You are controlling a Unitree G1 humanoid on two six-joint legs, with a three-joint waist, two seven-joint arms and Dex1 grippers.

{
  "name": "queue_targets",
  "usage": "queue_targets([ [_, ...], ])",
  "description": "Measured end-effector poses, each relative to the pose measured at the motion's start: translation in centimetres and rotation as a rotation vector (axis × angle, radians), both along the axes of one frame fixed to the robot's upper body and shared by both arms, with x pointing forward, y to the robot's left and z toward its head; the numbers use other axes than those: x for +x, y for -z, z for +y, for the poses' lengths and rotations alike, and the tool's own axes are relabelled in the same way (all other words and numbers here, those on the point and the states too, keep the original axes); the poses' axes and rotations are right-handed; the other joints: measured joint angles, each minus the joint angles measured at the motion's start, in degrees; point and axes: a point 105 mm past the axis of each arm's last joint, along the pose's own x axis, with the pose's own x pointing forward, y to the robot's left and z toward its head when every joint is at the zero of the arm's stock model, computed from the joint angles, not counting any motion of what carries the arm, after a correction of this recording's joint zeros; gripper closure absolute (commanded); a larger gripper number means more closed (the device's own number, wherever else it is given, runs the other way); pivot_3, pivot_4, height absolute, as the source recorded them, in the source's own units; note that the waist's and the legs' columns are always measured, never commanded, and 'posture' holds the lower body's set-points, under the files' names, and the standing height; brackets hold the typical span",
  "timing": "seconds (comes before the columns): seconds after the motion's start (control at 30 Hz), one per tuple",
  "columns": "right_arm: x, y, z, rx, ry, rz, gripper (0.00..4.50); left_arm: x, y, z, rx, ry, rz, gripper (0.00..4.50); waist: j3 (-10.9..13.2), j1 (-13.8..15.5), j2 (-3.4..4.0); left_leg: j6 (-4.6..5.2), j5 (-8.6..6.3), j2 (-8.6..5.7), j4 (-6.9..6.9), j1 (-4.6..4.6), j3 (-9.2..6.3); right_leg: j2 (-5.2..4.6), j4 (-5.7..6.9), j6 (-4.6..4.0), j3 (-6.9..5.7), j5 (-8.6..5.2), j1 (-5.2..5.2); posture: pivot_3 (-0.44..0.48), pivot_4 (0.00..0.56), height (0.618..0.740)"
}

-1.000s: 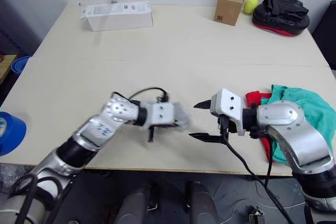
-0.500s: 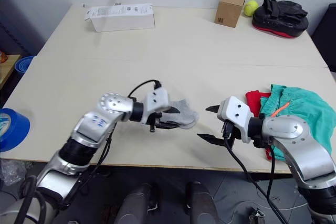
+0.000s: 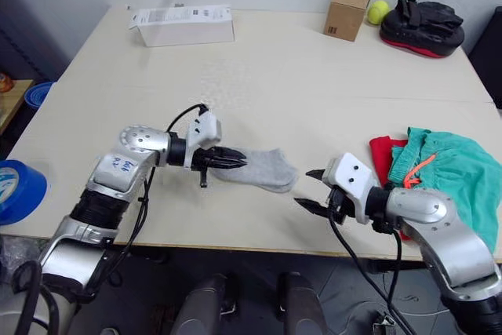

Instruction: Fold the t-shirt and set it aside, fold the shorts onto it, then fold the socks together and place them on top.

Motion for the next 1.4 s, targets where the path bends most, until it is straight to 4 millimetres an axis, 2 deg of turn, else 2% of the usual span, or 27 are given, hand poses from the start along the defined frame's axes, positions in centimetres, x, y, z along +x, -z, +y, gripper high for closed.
queue_targets([
  [0.1, 0.9, -0.6, 1.8, 0.019, -0.029, -0.016, 3.57, 0.2, -0.2, -0.4, 0.01, 0.013, -0.029, 4.5, 0.0, -0.09, 0.0, -0.01, 0.01, 0.02, -0.02, 0.03, -0.04, 0.03, 0.11, 0.0, -0.04, 0.0, -0.03, 0.0, 0.15, 0.74],
  [0.17, 1.1, 0.3, 2.0, -0.004, -0.031, 0.022, 4.3, 0.5, -0.4, -0.7, 0.022, 0.018, -0.058, 4.5, 0.0, 0.23, 0.0, -0.01, 0.01, 0.02, -0.05, 0.01, -0.07, 0.03, 0.14, -0.01, -0.07, -0.01, -0.06, 0.0, 0.15, 0.74],
  [0.2, 1.2, 0.8, 2.0, -0.012, -0.029, 0.042, 4.45, 0.5, -0.2, -0.8, 0.028, 0.016, -0.062, 4.5, 0.0, 0.4, 0.0, -0.01, 0.01, -0.01, -0.04, -0.01, -0.11, 0.03, 0.15, -0.01, -0.07, -0.01, -0.06, 0.0, 0.15, 0.74],
  [0.37, 0.6, 2.4, 1.2, -0.035, -0.017, 0.127, 4.45, 1.1, 2.2, -1.2, 0.087, 0.0, -0.034, 4.5, 0.0, 0.38, 0.0, 0.4, -0.22, -0.08, 0.11, -0.08, -0.01, -0.05, 0.08, 0.02, -0.04, 0.0, -0.04, 0.0, 0.15, 0.74],
  [0.53, -0.3, 4.0, -1.0, -0.032, 0.102, 0.24, 4.45, 1.8, 2.6, -1.5, 0.1, 0.001, -0.058, 4.5, -0.01, 0.43, -0.02, 0.49, -0.26, -0.06, 0.17, 0.0, -0.06, -0.07, 0.11, 0.04, -0.07, 0.01, 0.06, 0.0, 0.15, 0.74],
  [0.73, -0.7, 3.9, -0.6, 0.015, 0.146, 0.27, 4.45, 1.9, 2.7, -1.6, 0.103, 0.013, -0.073, 4.5, -0.02, 0.25, -0.01, 0.48, -0.25, -0.03, 0.13, 0.04, -0.08, -0.06, 0.13, 0.03, -0.07, 0.01, 0.07, 0.0, 0.15, 0.74],
  [0.77, -0.6, 3.9, -0.5, 0.019, 0.146, 0.267, 4.07, 1.9, 2.7, -1.6, 0.103, 0.014, -0.074, 4.5, -0.02, 0.25, -0.01, 0.47, -0.25, -0.04, 0.14, 0.03, -0.07, -0.06, 0.13, 0.03, -0.07, 0.01, 0.07, 0.0, 0.15, 0.74],
  [0.8, -0.5, 3.6, -0.4, 0.02, 0.144, 0.256, 3.88, 1.9, 2.7, -1.6, 0.103, 0.012, -0.073, 4.5, -0.02, 0.25, -0.01, 0.47, -0.25, -0.04, 0.14, 0.03, -0.07, -0.06, 0.13, 0.03, -0.07, 0.01, 0.07, 0.0, 0.15, 0.74],
  [0.9, 0.3, 1.8, 0.3, 0.031, 0.108, 0.169, 2.83, 2.0, 2.2, -1.2, 0.105, -0.016, -0.057, 4.5, -0.02, 0.0, -0.02, 0.47, -0.25, -0.03, 0.14, 0.02, -0.05, -0.03, 0.14, 0.04, -0.04, 0.01, 0.04, 0.0, 0.15, 0.74],
  [0.97, 0.9, 0.1, 1.2, 0.049, 0.073, 0.1, 2.1, 2.1, 1.2, -0.1, 0.092, -0.071, -0.044, 4.5, -0.02, -0.26, -0.02, 0.39, -0.21, 0.01, 0.1, 0.02, -0.06, 0.02, 0.19, 0.04, -0.05, 0.01, 0.0, 0.0, 0.15, 0.74],
  [1.03, 1.5, -0.7, 2.5, 0.065, 0.019, 0.069, 1.45, 1.9, 0.1, 1.5, 0.064, -0.137, -0.042, 4.5, -0.02, -0.72, -0.02, 0.29, -0.17, 0.04, 0.03, 0.04, -0.07, 0.04, 0.23, 0.04, -0.05, 0.01, -0.02, 0.0, 0.15, 0.74],
  [1.13, 2.4, -0.1, 4.2, 0.055, -0.048, 0.073, 1.79, 1.3, -1.0, 3.1, 0.035, -0.217, -0.042, 4.5, -0.02, -1.16, -0.02, -0.11, 0.06, 0.01, 0.01, 0.02, -0.08, 0.04, 0.31, 0.05, -0.07, -0.01, -0.08, 0.0, 0.15, 0.74],
  [1.33, 4.5, 0.9, 7.3, 0.031, -0.138, 0.055, 3.82, -0.5, -1.4, 5.6, 0.02, -0.339, -0.024, 4.5, -0.01, -1.3, -0.04, -0.13, 0.09, 0.0, 0.02, 0.01, -0.04, 0.03, 0.32, 0.06, -0.03, -0.02, -0.1, 0.0, 0.15, 0.74],
  [1.4, 5.6, 1.3, 7.9, 0.019, -0.149, 0.047, 4.48, -1.6, -1.3, 7.4, 0.035, -0.408, -0.003, 4.5, -0.01, -1.44, -0.04, -0.17, 0.1, 0.0, -0.02, 0.03, -0.04, 0.03, 0.37, 0.06, -0.02, -0.02, -0.12, 0.0, 0.15, 0.74],
])
